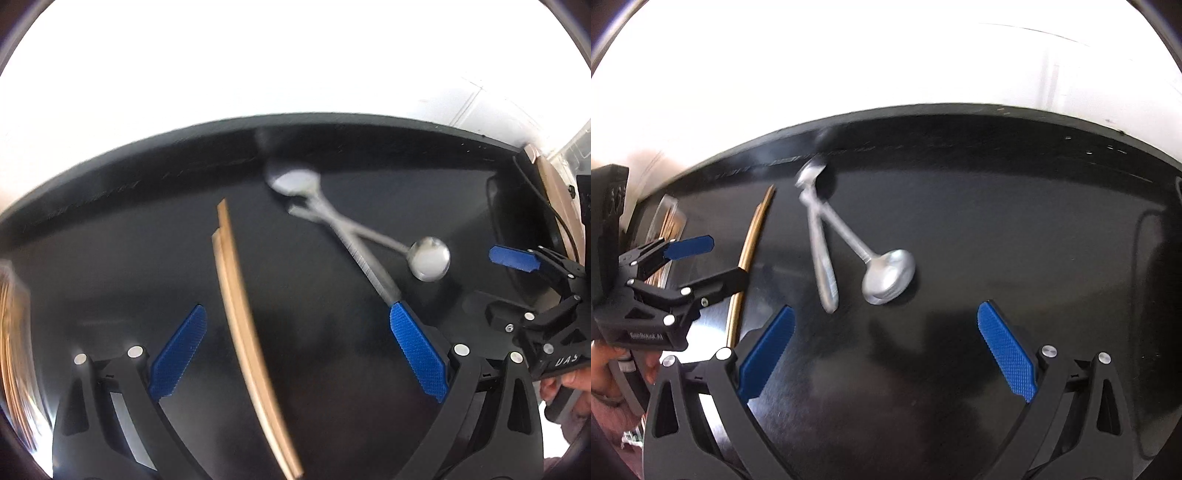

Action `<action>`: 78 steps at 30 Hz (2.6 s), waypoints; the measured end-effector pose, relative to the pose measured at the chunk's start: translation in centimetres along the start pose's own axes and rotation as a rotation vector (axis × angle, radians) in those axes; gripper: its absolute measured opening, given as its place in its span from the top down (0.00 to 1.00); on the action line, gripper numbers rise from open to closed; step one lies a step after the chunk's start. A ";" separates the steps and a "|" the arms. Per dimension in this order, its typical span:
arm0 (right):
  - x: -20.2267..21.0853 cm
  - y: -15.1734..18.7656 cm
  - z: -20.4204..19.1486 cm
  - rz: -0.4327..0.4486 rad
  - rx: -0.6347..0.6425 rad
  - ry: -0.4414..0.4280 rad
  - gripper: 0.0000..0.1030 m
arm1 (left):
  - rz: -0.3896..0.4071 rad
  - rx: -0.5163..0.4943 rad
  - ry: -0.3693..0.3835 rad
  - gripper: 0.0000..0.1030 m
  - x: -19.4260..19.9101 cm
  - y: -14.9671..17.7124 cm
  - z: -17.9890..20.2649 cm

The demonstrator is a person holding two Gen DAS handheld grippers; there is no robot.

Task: Organize utensils
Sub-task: 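Close the left tool on a silver spoon while the right tool grasps the other silver spoon, then carry the silver spoon in the left tool over the container while the right tool carries its spoon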

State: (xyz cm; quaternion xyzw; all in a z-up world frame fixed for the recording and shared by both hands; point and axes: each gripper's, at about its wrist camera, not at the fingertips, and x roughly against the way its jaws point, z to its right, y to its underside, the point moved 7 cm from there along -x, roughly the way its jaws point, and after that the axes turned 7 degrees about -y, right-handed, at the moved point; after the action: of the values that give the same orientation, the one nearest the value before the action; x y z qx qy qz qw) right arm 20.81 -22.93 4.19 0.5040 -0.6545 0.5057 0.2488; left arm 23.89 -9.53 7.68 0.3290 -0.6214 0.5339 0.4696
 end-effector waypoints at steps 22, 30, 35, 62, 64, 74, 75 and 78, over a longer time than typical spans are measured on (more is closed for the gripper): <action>-4.0 -2.0 1.1 -0.033 -0.155 -0.171 0.38 | -0.029 -0.174 -0.165 0.06 -4.9 -5.4 3.2; -4.7 -0.8 0.8 -0.057 -0.167 -0.193 0.89 | -0.025 -0.173 -0.095 0.56 -5.0 -5.4 5.4; -4.3 -0.8 1.3 -0.044 -0.166 -0.190 0.93 | -0.023 -0.106 -0.036 0.99 -4.3 -6.1 5.1; 4.3 2.8 -3.3 0.094 -0.138 -0.204 0.97 | 0.113 0.009 0.034 1.00 7.7 2.3 -1.6; 4.8 3.4 -4.6 0.097 -0.110 -0.207 0.97 | 0.126 0.028 0.032 1.00 8.8 3.5 -2.4; 1.1 6.6 -14.1 -0.056 0.074 -0.297 0.97 | 0.167 0.112 -0.099 1.00 11.7 8.5 -8.7; 0.5 6.9 -16.1 -0.080 0.117 -0.311 0.97 | 0.170 0.127 -0.104 1.00 12.0 8.9 -9.6; -0.8 7.2 -20.9 -0.129 0.230 -0.337 0.97 | 0.182 0.168 -0.125 1.00 13.5 10.3 -13.2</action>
State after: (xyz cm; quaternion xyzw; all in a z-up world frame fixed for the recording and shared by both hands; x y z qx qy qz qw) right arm 10.67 -3.64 8.18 0.6474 -0.5911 0.4687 0.1088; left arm 12.93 6.76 16.46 0.3422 -0.6298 0.6030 0.3502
